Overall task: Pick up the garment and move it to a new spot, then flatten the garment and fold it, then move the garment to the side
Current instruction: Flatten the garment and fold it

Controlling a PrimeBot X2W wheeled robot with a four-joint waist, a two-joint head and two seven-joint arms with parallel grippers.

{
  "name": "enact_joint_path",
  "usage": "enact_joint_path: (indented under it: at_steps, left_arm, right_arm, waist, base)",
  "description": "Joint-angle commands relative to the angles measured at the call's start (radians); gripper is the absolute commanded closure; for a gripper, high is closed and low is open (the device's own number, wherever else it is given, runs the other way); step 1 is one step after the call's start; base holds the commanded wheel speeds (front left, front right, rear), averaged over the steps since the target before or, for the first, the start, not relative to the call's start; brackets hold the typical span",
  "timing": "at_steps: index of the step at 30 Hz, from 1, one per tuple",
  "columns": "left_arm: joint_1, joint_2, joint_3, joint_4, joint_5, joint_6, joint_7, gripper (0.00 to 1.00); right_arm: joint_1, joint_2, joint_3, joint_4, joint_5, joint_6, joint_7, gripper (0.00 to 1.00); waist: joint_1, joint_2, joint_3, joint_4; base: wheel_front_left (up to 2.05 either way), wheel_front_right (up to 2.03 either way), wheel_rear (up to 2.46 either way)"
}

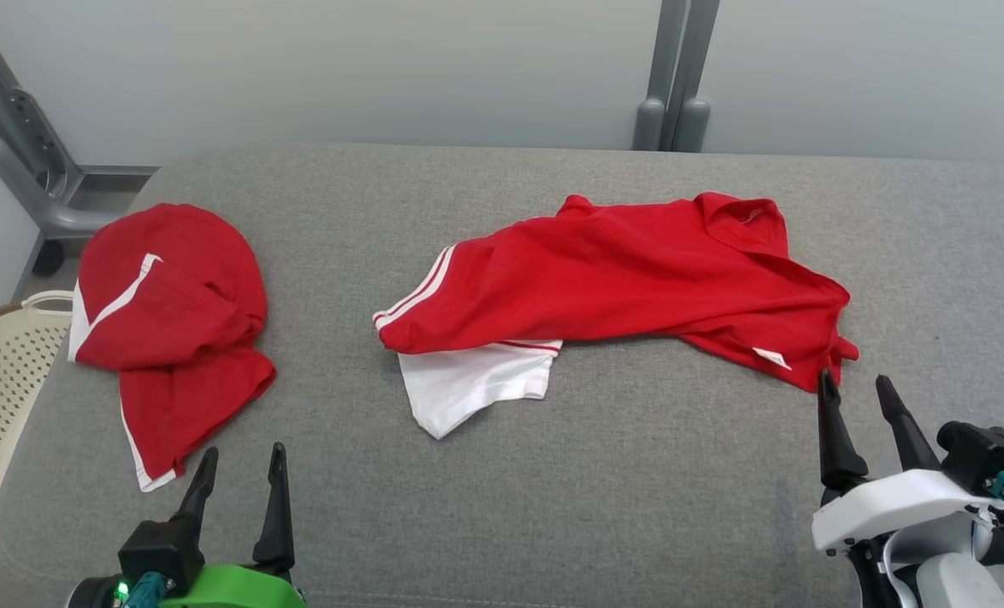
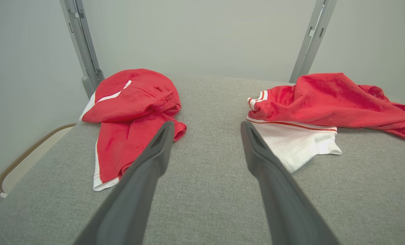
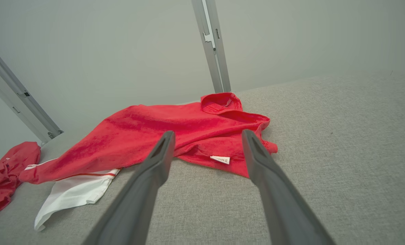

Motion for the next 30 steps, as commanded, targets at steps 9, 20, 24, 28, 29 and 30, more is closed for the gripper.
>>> enact_joint_path:
  at_steps: [9,20,24,28,29,30]
  left_arm:
    - [0.036,0.01,-0.018,-0.03,0.012,0.013,0.006,0.0]
    - [0.026,0.022,-0.026,-0.05,-0.003,0.008,0.018,0.0]
    - [0.001,0.01,-0.041,-0.045,-0.031,-0.012,0.072,0.0]
    - [-0.046,0.004,-0.064,-0.021,-0.063,-0.038,0.164,0.0]
    - [-0.06,-0.003,-0.071,-0.008,-0.078,-0.047,0.196,0.0]
    - [-0.078,-0.004,-0.08,0.004,-0.081,-0.053,0.223,0.0]
  right_arm:
    - [0.037,-0.003,0.03,-0.011,-0.014,0.0,-0.021,0.0]
    - [0.023,-0.003,0.043,-0.026,-0.019,0.0,-0.005,0.0]
    - [0.014,-0.004,0.035,-0.032,-0.026,0.0,0.024,0.0]
    - [-0.01,-0.003,0.008,-0.048,-0.052,0.0,0.101,0.0]
    - [-0.015,-0.003,0.004,-0.053,-0.058,0.0,0.125,0.0]
    - [-0.024,-0.003,-0.001,-0.058,-0.061,0.0,0.15,0.0]
  waist:
    - [0.0,0.0,0.003,-0.004]
    - [0.0,0.0,0.01,-0.006]
    - [0.0,0.0,0.016,-0.008]
    - [0.0,0.0,0.025,-0.013]
    - [0.0,0.0,0.028,-0.014]
    - [0.0,0.0,0.033,-0.017]
  base:
    - [0.0,0.0,0.0]
    - [0.0,0.0,0.0]
    - [0.0,0.0,0.0]
    - [0.0,0.0,0.0]
    - [0.0,0.0,0.0]
    - [0.0,0.0,0.0]
